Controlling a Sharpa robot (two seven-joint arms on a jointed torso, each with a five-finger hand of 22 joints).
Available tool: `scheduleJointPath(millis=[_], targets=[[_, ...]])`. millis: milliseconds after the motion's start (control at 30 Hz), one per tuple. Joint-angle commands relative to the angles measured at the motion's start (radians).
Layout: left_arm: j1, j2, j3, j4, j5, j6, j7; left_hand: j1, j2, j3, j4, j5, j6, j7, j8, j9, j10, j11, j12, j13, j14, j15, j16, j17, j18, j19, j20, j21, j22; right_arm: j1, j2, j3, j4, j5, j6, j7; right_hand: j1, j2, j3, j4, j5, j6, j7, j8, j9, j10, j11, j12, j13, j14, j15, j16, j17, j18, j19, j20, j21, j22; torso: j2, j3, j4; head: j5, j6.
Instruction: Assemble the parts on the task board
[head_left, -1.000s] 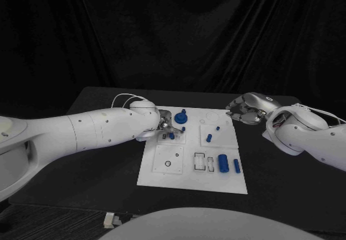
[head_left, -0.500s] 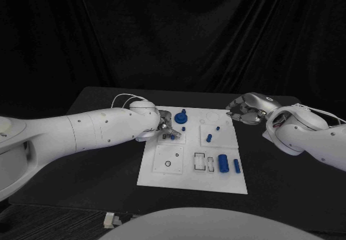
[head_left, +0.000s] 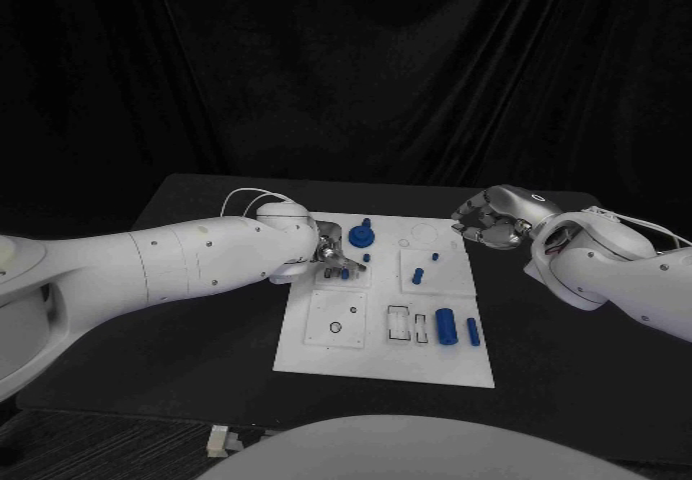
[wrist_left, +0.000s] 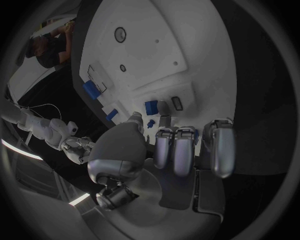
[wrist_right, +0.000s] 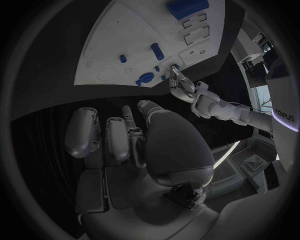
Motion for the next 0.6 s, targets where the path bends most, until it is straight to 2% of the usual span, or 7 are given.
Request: scheduleJointPath(millis=[33, 233, 300, 333, 400, 467, 600], targets=[[-0.003, -0.008, -0.002, 0.013, 0.002, -0.039, 0.023, -0.033, 0.003, -0.035, 0.001, -0.008, -0.007, 0.006, -0.008, -0.003, 0.104, 0.009, 0.003, 0.263, 0.106, 0.008, 0.003, 0.263, 0.013, -0.002, 0.003, -0.005, 0.205, -0.002, 0.0, 0.001, -0.002, -0.002, 0.006, -0.018, 0.007, 0.0, 0.005, -0.002, 0.005, 0.003, 0.001, -0.004, -0.001, 0.073, 0.008, -0.004, 0.209, 0.03, 0.006, -0.007, -0.001, 0.018, -0.005, 0.004, -0.004, 0.129, 0.0, 0.0001, 0.0002, 0.001, 0.0], [-0.002, -0.045, -0.002, 0.069, 0.002, -0.137, 0.024, -0.025, 0.006, -0.059, -0.003, -0.004, -0.024, 0.011, -0.018, -0.007, 0.104, 0.013, 0.003, 0.263, 0.106, 0.01, 0.003, 0.263, 0.014, -0.003, 0.005, -0.008, 0.204, -0.002, -0.003, 0.001, -0.002, -0.002, 0.005, -0.018, 0.007, 0.0, 0.005, -0.002, 0.005, 0.003, 0.001, -0.004, -0.001, 0.073, 0.008, -0.004, 0.209, 0.03, 0.006, -0.007, -0.001, 0.018, -0.005, 0.004, -0.004, 0.129, 0.0, -0.0003, -0.0001, -0.003, 0.0], [-0.002, -0.069, -0.002, 0.105, 0.002, -0.18, 0.018, 0.033, 0.007, -0.065, -0.006, 0.017, -0.051, 0.019, -0.041, -0.023, 0.104, 0.018, 0.003, 0.263, 0.106, 0.014, 0.003, 0.263, 0.014, -0.003, 0.009, -0.01, 0.204, -0.002, -0.006, 0.001, 0.0, -0.002, 0.003, -0.016, 0.007, 0.0, 0.005, -0.002, 0.005, 0.003, 0.001, -0.004, -0.001, 0.073, 0.008, -0.004, 0.209, 0.03, 0.006, -0.007, -0.001, 0.018, -0.005, 0.004, -0.004, 0.129, 0.0, -0.0003, 0.0, -0.004, 0.0], [-0.002, -0.079, -0.002, 0.12, 0.001, -0.198, 0.015, 0.039, 0.008, -0.067, -0.006, 0.018, -0.055, 0.02, -0.045, -0.028, 0.104, 0.02, 0.003, 0.263, 0.106, 0.015, 0.003, 0.263, 0.014, -0.004, 0.009, -0.01, 0.203, -0.002, -0.007, 0.001, 0.002, -0.002, 0.001, -0.015, 0.007, 0.0, 0.005, -0.002, 0.005, 0.003, 0.001, -0.004, -0.001, 0.073, 0.008, -0.004, 0.209, 0.03, 0.006, -0.007, -0.001, 0.018, -0.005, 0.004, -0.004, 0.129, 0.0, -0.0003, 0.0001, -0.004, 0.0], [-0.001, -0.113, -0.002, 0.167, -0.042, -0.248, 0.012, 0.078, 0.003, -0.073, -0.007, 0.041, -0.071, 0.027, -0.062, -0.05, 0.104, 0.025, 0.003, 0.263, 0.106, 0.02, 0.003, 0.263, 0.014, -0.003, 0.014, -0.01, 0.203, -0.002, -0.012, 0.001, 0.009, -0.001, -0.006, -0.009, 0.006, 0.0, 0.006, -0.002, 0.005, 0.003, 0.001, -0.004, -0.001, 0.074, 0.009, -0.004, 0.21, 0.03, 0.006, -0.006, 0.0, 0.018, -0.005, 0.004, -0.005, 0.129, 0.0, -0.0002, 0.0005, -0.003, 0.0], [-0.001, -0.136, -0.002, 0.198, -0.092, -0.28, 0.015, 0.08, 0.002, -0.077, -0.004, 0.044, -0.079, 0.03, -0.068, -0.057, 0.104, 0.027, 0.003, 0.263, 0.106, 0.021, 0.003, 0.263, 0.015, -0.003, 0.015, -0.011, 0.203, -0.002, -0.015, 0.001, 0.013, -0.001, -0.012, -0.004, 0.006, 0.0, 0.006, -0.002, 0.005, 0.003, 0.001, -0.004, -0.001, 0.074, 0.009, -0.004, 0.21, 0.03, 0.006, -0.006, 0.0, 0.018, -0.005, 0.004, -0.005, 0.129, -0.001, -0.0001, 0.0005, -0.004, 0.0], [-0.001, -0.171, -0.002, 0.247, -0.129, -0.299, 0.013, 0.083, 0.001, -0.088, -0.001, 0.045, -0.098, 0.035, -0.081, -0.071, 0.104, 0.032, 0.003, 0.263, 0.106, 0.024, 0.003, 0.263, 0.014, -0.002, 0.017, -0.011, 0.203, -0.002, -0.017, 0.001, 0.017, -0.001, -0.02, 0.002, 0.006, 0.0, 0.006, -0.001, 0.005, 0.003, 0.001, -0.004, -0.001, 0.074, 0.008, -0.003, 0.212, 0.031, 0.006, -0.005, 0.003, 0.018, -0.005, 0.004, -0.004, 0.129, -0.001, 0.0, 0.0, -0.004, 0.0]])
